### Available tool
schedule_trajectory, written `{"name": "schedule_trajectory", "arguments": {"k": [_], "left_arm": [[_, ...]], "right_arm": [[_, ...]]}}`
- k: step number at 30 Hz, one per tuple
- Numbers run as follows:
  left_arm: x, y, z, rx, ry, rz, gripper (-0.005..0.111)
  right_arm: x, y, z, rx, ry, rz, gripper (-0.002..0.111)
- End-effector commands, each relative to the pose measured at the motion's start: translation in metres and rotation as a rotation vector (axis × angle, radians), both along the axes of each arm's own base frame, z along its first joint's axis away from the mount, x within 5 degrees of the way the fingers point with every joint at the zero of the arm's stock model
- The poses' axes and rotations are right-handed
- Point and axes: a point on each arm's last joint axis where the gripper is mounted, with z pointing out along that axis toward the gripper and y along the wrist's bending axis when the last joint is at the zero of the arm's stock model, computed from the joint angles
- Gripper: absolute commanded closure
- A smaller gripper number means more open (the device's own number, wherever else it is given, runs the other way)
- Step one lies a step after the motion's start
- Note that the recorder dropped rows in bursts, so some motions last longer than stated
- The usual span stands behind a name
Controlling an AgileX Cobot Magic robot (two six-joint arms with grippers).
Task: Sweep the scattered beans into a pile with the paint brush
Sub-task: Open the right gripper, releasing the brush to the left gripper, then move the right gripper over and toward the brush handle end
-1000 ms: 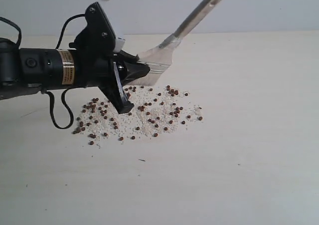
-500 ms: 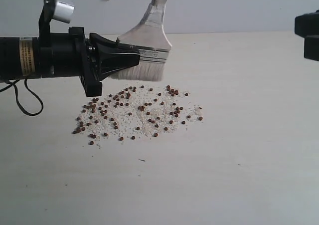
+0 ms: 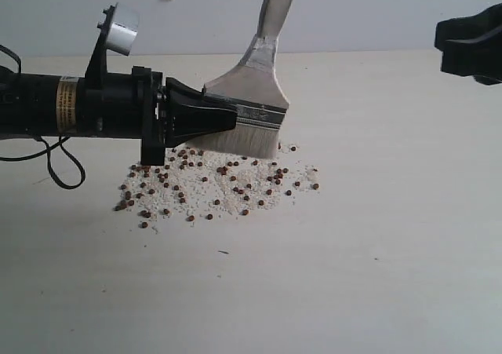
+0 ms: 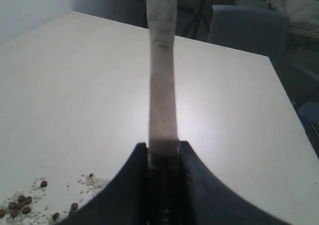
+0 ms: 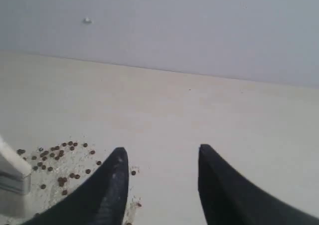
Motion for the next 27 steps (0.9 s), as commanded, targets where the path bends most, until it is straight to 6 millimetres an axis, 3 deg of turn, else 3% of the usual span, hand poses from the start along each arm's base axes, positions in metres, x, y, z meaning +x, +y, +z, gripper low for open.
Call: {"name": "schedule_trajectory", "arguments": {"k": [1,6,11,15,22,27], "left_arm": [[0.002,-0.001,0.005,-0.038,0.004,-0.015,0.107],[0.002,-0.001,0.004,-0.038,0.002,-0.016,0.107],[0.002,-0.001,0.004,-0.038,0.002,-0.016,0.107],[0.002,-0.001,0.004,-0.037,-0.001,-0.017,0.107],[0.002,-0.001,0.004,-0.036,-0.005,-0.022,0.107],[0.001,-0.001,0.005,-0.046,-0.002,-0.028,0.107]], "right_arm": [[0.022,0.004,-0.013,-0.074,-0.047,-0.002,0.063],[0.038,0.002,-0.020,-0.120,-0.041,-0.017,0.064],[0.068,-0.013,-0.018,-0.166,0.232,-0.035,0.053],[0.084,-0.017,-0.023,-0.194,0.372,-0.011,0.053],[0.097,0.004,-0.045,-0.068,0.315,0.176,0.058],[0.097,0.031,-0.036,0.081,0.145,0.481,0.058]]}}
